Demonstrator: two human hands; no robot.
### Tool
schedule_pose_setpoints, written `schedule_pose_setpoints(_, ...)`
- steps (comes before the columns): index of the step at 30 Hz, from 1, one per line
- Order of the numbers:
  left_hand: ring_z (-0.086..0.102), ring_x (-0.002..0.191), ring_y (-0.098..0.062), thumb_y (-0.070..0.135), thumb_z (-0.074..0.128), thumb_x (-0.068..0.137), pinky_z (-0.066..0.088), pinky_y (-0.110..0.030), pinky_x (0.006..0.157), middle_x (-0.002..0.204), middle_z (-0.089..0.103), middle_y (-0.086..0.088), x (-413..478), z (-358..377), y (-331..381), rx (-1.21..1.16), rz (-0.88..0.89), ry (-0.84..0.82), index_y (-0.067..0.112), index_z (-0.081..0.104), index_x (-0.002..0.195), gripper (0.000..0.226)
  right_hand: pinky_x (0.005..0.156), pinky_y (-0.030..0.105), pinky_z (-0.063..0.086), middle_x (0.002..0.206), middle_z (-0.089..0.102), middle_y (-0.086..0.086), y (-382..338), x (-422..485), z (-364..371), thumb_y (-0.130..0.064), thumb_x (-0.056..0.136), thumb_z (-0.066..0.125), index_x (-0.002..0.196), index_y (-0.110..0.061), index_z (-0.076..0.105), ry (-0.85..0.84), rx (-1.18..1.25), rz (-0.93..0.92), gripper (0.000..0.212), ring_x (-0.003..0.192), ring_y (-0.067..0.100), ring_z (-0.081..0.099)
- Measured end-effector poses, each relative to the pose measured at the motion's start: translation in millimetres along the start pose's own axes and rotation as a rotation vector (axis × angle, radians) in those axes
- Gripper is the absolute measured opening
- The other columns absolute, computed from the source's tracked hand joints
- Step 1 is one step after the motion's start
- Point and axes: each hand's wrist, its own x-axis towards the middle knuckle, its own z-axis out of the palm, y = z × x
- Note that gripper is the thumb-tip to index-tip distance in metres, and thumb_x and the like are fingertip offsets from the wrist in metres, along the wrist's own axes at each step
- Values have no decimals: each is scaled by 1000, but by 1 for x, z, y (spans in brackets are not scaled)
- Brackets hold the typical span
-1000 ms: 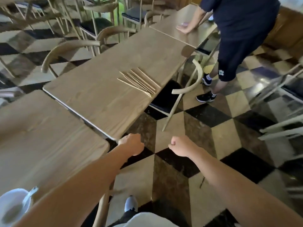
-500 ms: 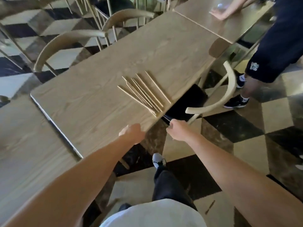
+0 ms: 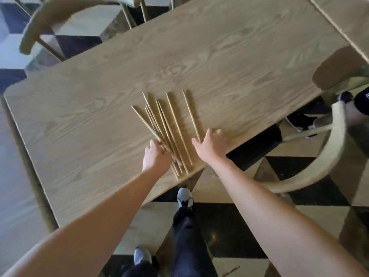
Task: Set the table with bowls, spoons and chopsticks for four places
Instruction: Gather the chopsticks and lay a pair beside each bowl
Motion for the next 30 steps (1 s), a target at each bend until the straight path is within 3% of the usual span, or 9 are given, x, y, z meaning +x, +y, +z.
schedule_pose_setpoints(3, 52, 80, -22, 21, 54, 92, 50, -38, 65, 115, 46, -8, -5, 4, 1, 175, 120, -99, 34, 43, 134, 46, 100, 43, 43, 137, 43, 17, -22, -1, 15, -68, 87, 48, 147, -1, 35, 104, -10, -67, 90, 121, 33, 45)
schedule_pose_setpoints(6, 60, 97, -29, 16, 53, 96, 54, -40, 83, 117, 47, -5, -3, -3, -4, 234, 220, -176, 41, 47, 144, 54, 93, 44, 48, 128, 47, 13, -43, -4, 26, -61, 88, 55, 138, -5, 43, 154, -47, -175, 76, 115, 31, 49)
schedule_pose_setpoints(8, 61, 97, -23, 5, 48, 90, 52, -30, 78, 115, 58, -2, 3, -15, -9, 130, 171, -144, 35, 60, 135, 55, 90, 43, 50, 124, 49, 12, -53, -1, 27, -50, 89, 62, 130, -6, 47, 154, -94, -215, 62, 112, 30, 50)
schedule_pose_setpoints(11, 61, 75, -16, 7, 46, 89, 44, -22, 57, 104, 69, -1, 11, -34, -23, 61, -2, -82, 26, 69, 115, 40, 84, 37, 54, 120, 51, 14, -64, 4, 28, -31, 88, 67, 124, -5, 49, 100, -150, -246, 48, 108, 29, 52)
schedule_pose_setpoints(14, 62, 74, -19, 10, 50, 89, 45, -22, 59, 98, 69, -1, 9, -46, -38, 9, -81, -85, 25, 68, 101, 27, 78, 37, 53, 119, 56, 17, -72, 11, 29, -10, 89, 62, 127, -3, 46, 57, -265, -270, 42, 105, 32, 57)
schedule_pose_setpoints(22, 69, 84, -26, 13, 44, 89, 51, -26, 63, 98, 69, -1, -22, -49, -51, -172, -176, -176, 31, 61, 81, 26, 64, 29, 42, 102, 71, 12, -87, 22, 26, -20, 83, 62, 105, -6, 64, -60, -350, -253, 26, 94, 31, 69)
schedule_pose_setpoints(26, 63, 62, -16, 16, 50, 92, 50, -24, 55, 85, 69, 1, -40, -54, -57, -294, -170, -168, 25, 64, 85, 18, 64, 32, 50, 90, 70, 12, -94, 5, 17, -21, 87, 48, 101, -6, 71, -115, -214, -100, 30, 83, 32, 67)
schedule_pose_setpoints(28, 64, 63, -17, 27, 57, 98, 55, -30, 62, 89, 69, -2, -54, -62, -61, -452, -186, -194, 20, 66, 93, 13, 66, 36, 58, 82, 71, 17, -106, -19, 13, -11, 85, 46, 94, -1, 69, -300, 109, -43, 27, 71, 32, 67)
schedule_pose_setpoints(30, 68, 73, -22, 45, 60, 97, 57, -37, 72, 97, 69, -7, -72, -72, -67, -678, -186, -213, 16, 66, 102, 30, 50, 28, 49, 61, 61, 12, -117, -61, 13, -3, 80, 45, 71, -5, 65, -512, 389, -19, 22, 53, 25, 55)
